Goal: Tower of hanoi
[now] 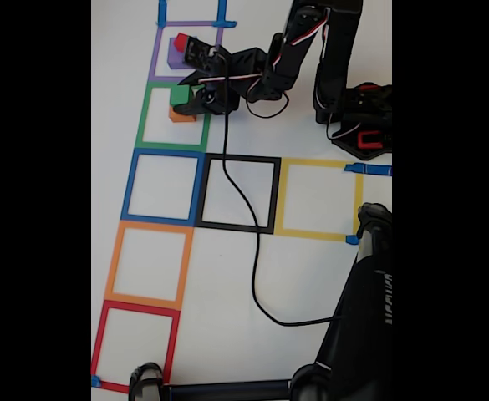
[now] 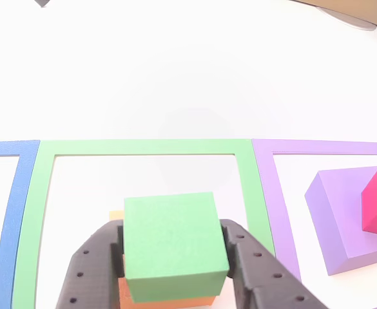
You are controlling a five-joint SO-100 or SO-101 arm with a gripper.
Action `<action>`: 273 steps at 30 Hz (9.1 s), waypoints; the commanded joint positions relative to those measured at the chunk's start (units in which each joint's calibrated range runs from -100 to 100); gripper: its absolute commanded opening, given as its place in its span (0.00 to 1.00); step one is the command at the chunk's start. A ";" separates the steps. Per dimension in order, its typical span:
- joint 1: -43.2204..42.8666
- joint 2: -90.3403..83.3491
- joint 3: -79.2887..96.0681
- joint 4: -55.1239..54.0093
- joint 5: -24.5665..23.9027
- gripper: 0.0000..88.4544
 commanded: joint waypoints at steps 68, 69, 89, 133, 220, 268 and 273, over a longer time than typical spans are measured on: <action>-2.40 -37.77 -5.09 37.36 0.36 0.00; -1.73 -39.30 -6.09 40.76 0.36 0.00; 12.55 -41.24 -72.36 121.97 0.36 0.00; 27.99 -0.47 -12.18 6.26 0.36 0.31; 5.75 -29.21 -78.73 121.65 0.36 0.01; -0.49 -27.19 -11.73 36.38 0.36 0.01; -0.20 -27.27 -10.46 35.57 0.36 0.01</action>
